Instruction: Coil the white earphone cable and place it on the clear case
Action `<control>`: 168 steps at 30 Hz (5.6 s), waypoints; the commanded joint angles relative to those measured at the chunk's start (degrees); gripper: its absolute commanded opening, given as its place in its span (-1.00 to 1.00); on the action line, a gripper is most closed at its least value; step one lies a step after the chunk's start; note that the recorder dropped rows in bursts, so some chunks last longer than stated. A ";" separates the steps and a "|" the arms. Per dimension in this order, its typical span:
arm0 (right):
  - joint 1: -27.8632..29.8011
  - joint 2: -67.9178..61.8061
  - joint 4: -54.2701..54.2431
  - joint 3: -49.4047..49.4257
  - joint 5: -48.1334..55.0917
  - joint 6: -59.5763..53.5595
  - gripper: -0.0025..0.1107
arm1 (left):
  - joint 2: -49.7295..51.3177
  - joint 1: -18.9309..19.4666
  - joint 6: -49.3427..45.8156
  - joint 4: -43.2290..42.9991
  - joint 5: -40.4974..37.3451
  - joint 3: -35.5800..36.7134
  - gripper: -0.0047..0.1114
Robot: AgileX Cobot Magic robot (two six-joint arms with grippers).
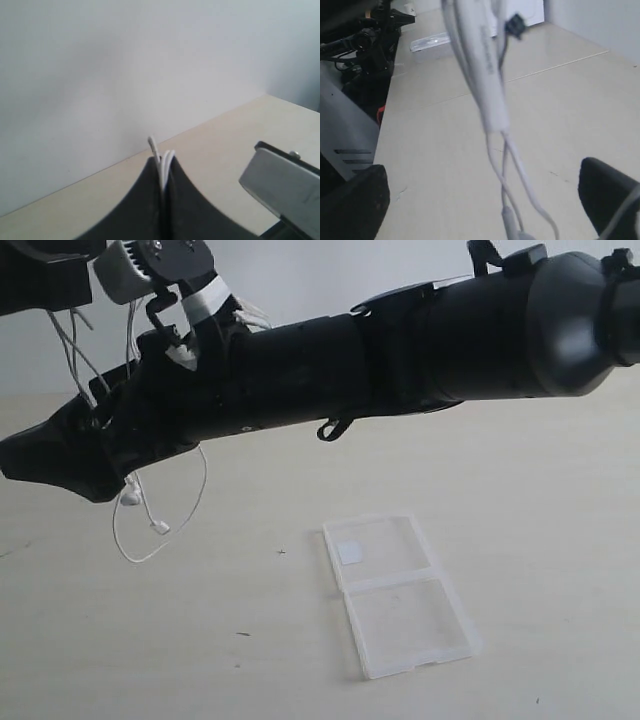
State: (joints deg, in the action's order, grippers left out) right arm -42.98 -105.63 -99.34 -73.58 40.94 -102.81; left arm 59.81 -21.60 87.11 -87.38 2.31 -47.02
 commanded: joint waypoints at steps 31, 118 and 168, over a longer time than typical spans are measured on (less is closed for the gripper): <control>-0.38 -0.26 -0.61 -3.96 -4.92 2.14 0.75 | -0.48 -0.07 8.76 3.10 -9.65 -0.44 -0.92; 2.78 26.24 78.37 -5.34 -5.54 64.03 -0.96 | 1.17 -0.07 10.18 -5.36 18.77 7.72 -0.82; 2.78 21.72 117.02 -5.34 26.55 118.26 -0.96 | 1.60 -0.07 12.01 -6.76 8.38 12.39 -0.92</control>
State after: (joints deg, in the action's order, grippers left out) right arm -40.34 -84.01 26.65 -78.86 65.82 20.13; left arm 61.46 -21.72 98.85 -93.57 11.78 -36.91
